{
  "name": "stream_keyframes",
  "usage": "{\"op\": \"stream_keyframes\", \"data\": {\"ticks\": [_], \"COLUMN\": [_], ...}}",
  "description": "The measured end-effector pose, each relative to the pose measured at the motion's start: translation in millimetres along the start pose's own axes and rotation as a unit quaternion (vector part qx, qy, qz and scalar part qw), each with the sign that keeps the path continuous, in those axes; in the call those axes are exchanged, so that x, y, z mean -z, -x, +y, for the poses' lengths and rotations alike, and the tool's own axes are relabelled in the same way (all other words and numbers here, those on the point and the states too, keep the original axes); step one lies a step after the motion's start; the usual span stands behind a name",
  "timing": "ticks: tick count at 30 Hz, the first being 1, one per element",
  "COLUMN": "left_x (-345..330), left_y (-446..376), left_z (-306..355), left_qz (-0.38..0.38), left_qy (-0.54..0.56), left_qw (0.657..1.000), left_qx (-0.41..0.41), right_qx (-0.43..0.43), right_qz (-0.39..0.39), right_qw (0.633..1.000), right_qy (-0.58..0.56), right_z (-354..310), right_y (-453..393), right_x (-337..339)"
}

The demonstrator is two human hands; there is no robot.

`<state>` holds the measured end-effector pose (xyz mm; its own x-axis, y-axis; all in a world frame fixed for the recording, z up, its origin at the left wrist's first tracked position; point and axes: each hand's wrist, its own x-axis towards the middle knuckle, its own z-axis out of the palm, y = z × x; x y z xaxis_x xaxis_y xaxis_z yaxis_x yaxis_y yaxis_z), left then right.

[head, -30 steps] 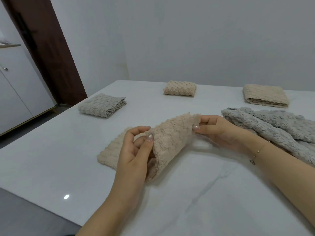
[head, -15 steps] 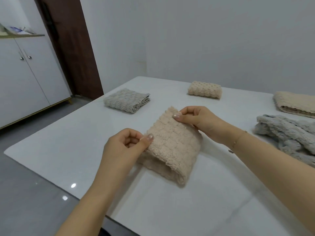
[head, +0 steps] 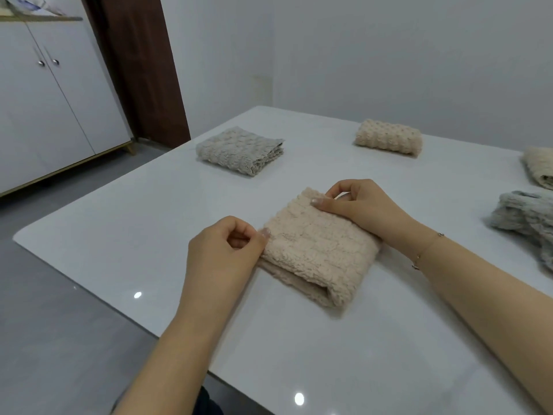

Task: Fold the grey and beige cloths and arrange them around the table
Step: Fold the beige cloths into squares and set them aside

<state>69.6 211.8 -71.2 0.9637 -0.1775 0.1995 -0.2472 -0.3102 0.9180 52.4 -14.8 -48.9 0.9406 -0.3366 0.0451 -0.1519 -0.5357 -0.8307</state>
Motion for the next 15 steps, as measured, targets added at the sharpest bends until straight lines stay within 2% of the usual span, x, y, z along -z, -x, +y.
{"op": "stream_keyframes", "data": {"ticks": [3,7,10,12,15], "left_x": [0.3,0.2,-0.1,0.4,-1.6], "left_y": [-0.6,1.9,2.0,1.2,0.6], "left_z": [-1.0,-1.5,-3.4,-3.0,4.5], "left_qz": [0.014,0.035,0.035,0.026,0.027], "left_qy": [-0.011,-0.034,-0.046,-0.059,-0.159], "left_qw": [1.0,0.999,0.998,0.997,0.975], "left_qx": [0.0,-0.009,-0.015,-0.034,-0.15], "right_qx": [0.003,-0.025,-0.092,-0.129,-0.089], "right_qz": [0.008,-0.017,-0.061,-0.104,-0.129], "right_qw": [1.0,0.999,0.991,0.969,0.955], "right_qy": [0.021,0.021,-0.079,-0.181,-0.252], "right_z": [-0.9,-4.5,-8.4,-5.6,10.5], "right_y": [-0.8,1.5,9.0,18.6,31.0], "right_x": [-2.9,3.4,17.7,27.3,36.7]}}
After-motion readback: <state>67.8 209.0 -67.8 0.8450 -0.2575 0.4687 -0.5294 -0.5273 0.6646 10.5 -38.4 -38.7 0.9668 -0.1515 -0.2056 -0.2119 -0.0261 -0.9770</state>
